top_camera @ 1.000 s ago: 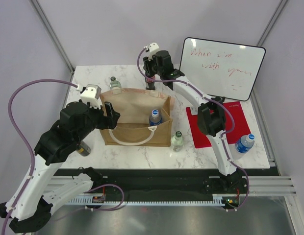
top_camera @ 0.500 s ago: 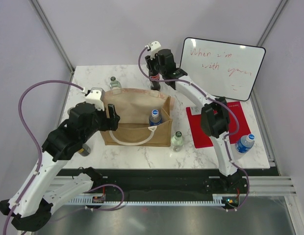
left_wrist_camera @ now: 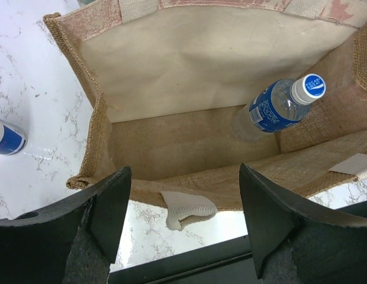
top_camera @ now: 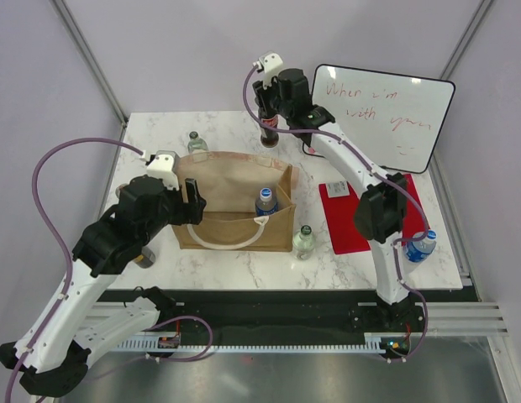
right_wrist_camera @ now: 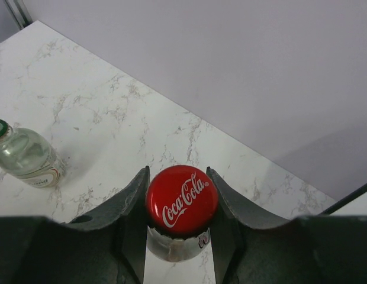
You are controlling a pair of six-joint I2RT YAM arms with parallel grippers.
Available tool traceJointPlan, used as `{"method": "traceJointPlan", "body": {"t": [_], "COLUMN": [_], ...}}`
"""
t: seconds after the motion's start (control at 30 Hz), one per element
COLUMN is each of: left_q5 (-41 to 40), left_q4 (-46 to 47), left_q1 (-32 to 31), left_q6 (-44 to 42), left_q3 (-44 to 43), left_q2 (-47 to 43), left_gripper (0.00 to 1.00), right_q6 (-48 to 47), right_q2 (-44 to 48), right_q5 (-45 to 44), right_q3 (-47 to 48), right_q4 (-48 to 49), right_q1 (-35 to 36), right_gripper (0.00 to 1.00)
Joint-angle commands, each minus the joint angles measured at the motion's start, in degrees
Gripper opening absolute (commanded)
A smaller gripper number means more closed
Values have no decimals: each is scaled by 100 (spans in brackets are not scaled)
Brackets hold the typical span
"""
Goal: Place the beverage into the canvas bag
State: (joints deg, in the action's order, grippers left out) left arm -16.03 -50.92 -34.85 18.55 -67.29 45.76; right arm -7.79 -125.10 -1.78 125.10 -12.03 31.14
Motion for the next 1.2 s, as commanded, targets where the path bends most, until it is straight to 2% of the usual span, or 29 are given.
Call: {"method": "traceJointPlan", "body": {"t": [0.0,0.13,0.43,0.63,0.87,1.03,1.17], "left_q5": [-137,-163,-190,-269,-260,-225,-207], "left_q4": [82,99,152,143,143,152,161], "left_q1": [-4,-4,-4,-4,-4,-4,-4], "left_q6": [-88,-141,-255,-395,-483,-483,-448], "left_q3": [-250,-329,-364,-425,-496,-408,-373], "left_q2": [-5,21,-67,-93,-120,-120,-128], "left_gripper": [80,80,81,81,82,82,82], "right_q6": [-258,-266,-706,-434,102,480,577], "right_q2": [1232,1628,2621,3122,3588,3817,3844], "right_q5": [-15,116,161,775,1443,1768,1865], "right_q3": [814,1008,1052,833,26,-836,-1145], "right_q4": [615,176,-475,-616,-581,-125,122], "right_q1": [42,121,867,1184,1307,1351,1386], "right_gripper": [0,0,0,0,0,0,0]}}
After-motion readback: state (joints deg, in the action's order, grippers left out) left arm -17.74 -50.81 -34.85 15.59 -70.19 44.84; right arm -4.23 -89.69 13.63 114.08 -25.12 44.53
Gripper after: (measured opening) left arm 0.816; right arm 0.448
